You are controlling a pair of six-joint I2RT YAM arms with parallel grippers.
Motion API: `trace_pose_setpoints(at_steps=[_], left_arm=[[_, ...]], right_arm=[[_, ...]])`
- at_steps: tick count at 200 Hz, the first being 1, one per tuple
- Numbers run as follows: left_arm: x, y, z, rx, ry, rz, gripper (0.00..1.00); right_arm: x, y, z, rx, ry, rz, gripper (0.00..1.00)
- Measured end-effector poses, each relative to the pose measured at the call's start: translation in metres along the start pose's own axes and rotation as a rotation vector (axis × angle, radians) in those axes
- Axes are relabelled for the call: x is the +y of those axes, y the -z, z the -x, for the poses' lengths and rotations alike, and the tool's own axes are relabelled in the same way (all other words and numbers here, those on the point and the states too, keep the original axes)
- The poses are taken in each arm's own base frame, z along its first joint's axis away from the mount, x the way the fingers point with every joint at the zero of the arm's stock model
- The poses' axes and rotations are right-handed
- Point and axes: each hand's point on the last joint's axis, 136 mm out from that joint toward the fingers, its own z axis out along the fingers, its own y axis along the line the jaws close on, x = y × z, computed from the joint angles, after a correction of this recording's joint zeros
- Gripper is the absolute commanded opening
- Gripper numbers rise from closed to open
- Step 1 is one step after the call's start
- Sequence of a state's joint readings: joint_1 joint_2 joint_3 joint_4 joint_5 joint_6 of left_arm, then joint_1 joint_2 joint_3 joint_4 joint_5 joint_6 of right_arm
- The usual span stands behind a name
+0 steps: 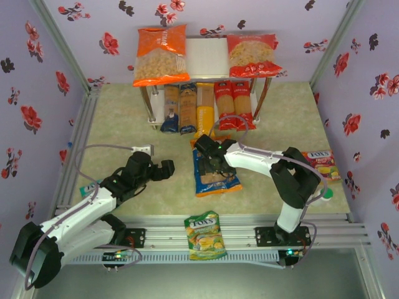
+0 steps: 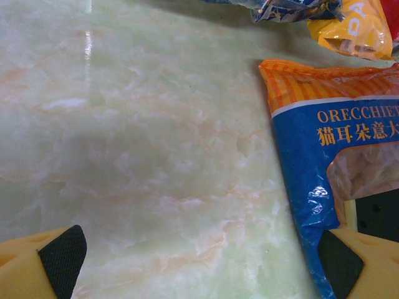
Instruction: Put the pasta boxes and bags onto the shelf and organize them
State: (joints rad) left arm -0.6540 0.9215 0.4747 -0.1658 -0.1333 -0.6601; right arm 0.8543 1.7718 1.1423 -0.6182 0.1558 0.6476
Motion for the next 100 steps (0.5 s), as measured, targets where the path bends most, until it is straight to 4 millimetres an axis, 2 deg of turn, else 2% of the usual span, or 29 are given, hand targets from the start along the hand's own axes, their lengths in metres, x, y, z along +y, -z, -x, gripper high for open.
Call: trace_pose_setpoints(at_steps=[100], left_arm=[[0.0009, -0.0006, -0.0011, 0.004, 0.015, -0.001, 1.0]], right_arm=[[0.0041, -0.0083, -0.0027, 0.003, 0.022, 0.042, 0.5]])
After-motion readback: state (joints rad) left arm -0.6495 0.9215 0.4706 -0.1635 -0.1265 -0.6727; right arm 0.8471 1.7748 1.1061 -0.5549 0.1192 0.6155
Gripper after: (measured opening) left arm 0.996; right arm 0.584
